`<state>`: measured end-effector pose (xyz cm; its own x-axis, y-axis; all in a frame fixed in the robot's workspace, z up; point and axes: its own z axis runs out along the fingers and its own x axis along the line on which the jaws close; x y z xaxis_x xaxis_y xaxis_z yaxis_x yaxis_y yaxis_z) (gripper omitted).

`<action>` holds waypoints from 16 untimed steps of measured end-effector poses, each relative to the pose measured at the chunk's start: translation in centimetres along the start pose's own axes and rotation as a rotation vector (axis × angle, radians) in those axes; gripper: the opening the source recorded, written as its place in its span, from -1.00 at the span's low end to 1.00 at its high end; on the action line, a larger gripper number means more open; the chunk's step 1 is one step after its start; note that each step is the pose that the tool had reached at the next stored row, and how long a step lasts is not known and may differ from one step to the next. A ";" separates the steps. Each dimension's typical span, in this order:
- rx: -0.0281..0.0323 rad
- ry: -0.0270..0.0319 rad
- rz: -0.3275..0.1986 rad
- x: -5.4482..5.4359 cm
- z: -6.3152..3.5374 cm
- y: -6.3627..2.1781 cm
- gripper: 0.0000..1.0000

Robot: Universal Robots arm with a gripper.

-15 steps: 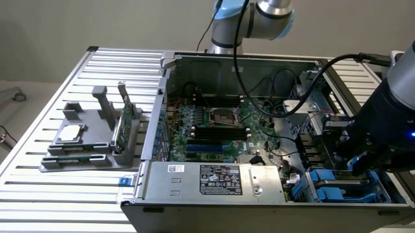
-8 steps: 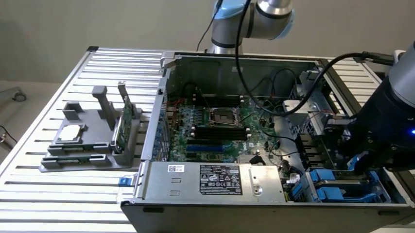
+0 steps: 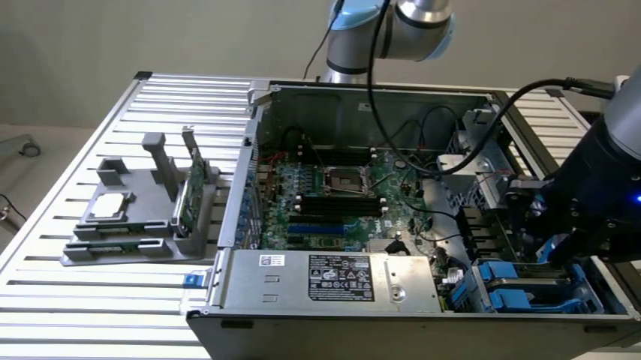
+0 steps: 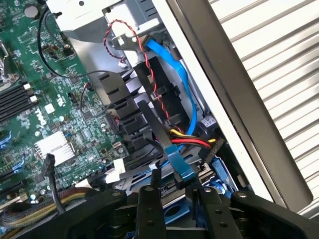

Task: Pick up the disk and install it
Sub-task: 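Insert the first disk wire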

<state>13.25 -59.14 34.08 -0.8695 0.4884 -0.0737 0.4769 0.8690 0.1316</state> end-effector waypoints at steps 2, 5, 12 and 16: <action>0.0006 -0.0009 0.007 -0.1 0.03 0.21 -0.34; 0.0012 -0.0021 0.015 -0.3 0.09 0.54 -0.34; 0.0025 -0.0045 0.034 -0.7 0.24 1.36 -0.34; 0.0037 -0.0065 0.048 -1.0 0.32 1.85 -0.34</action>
<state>15.09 -58.01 34.09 -0.8446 0.5303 -0.0738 0.5188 0.8447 0.1315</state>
